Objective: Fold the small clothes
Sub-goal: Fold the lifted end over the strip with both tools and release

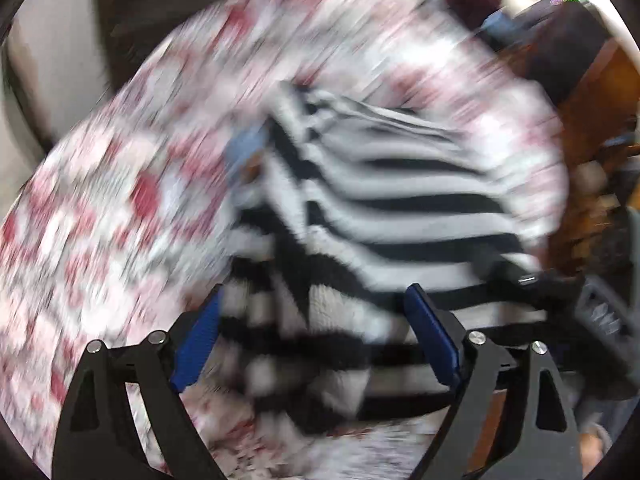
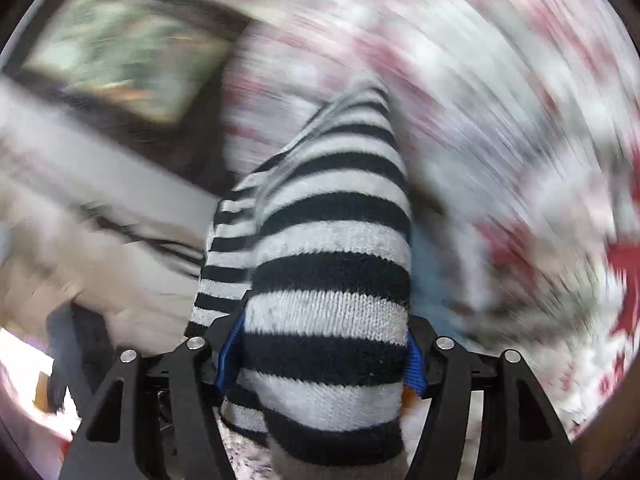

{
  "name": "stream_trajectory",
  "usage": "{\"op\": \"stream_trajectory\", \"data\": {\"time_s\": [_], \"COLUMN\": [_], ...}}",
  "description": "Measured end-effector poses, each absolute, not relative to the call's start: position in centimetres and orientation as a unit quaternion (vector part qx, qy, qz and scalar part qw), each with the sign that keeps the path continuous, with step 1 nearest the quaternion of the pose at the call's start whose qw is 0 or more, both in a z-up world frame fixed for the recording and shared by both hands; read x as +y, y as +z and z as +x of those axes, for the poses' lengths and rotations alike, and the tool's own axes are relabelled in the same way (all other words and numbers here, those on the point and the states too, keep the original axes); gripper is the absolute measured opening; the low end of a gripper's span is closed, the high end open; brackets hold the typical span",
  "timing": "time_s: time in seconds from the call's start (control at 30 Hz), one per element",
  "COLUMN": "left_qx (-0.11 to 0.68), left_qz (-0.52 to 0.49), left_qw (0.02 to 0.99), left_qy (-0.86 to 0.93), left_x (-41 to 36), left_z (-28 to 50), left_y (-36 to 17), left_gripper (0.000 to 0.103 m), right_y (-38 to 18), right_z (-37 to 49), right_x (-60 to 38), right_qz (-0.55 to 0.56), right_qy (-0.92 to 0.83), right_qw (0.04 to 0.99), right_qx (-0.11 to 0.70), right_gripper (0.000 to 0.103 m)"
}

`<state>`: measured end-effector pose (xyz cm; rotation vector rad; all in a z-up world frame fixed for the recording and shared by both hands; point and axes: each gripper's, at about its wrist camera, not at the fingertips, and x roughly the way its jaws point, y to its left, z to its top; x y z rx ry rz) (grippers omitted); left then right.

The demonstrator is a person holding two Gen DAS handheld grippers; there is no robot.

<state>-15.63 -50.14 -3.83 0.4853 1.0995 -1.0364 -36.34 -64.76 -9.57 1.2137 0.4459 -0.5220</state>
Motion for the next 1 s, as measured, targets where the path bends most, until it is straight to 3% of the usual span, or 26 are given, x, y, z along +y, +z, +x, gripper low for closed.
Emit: {"op": "stream_trajectory", "data": {"time_s": [0.07,0.17,0.4,0.63,0.83,1.0], "left_qx": [0.568,0.631,0.535,0.474,0.526,0.519], "left_qz": [0.149,0.065,0.173,0.191,0.225,0.221], "left_qw": [0.665,0.619,0.690,0.752,0.724,0.724], "left_qy": [-0.462,-0.463,-0.456,-0.417,-0.385,-0.396], "left_x": [-49.1,-48.0,-48.5,-44.8,-46.1,-44.6], "left_z": [-13.7,-11.7,-14.4,-15.2,-13.5,-14.6], "left_y": [-7.6,-9.8,-6.2,-2.5,-5.4,-4.9], "left_gripper": [0.099,0.099,0.099,0.099,0.099,0.099], "right_y": [-14.5,-16.1,-10.5,-4.1,-8.1,-8.5], "right_z": [-36.8,-36.5,-35.0,-38.0,-36.5,-37.2], "right_x": [-66.0,-66.2,-65.1,-63.4,-63.6,-64.1], "right_qz": [0.642,0.666,0.525,0.430,0.388,0.405], "right_qy": [-0.202,-0.173,-0.293,-0.386,-0.396,-0.409], "right_qw": [0.714,0.701,0.759,0.790,0.773,0.758], "right_qx": [0.192,0.186,0.251,0.208,0.309,0.305], "right_gripper": [0.091,0.091,0.094,0.099,0.100,0.100]}}
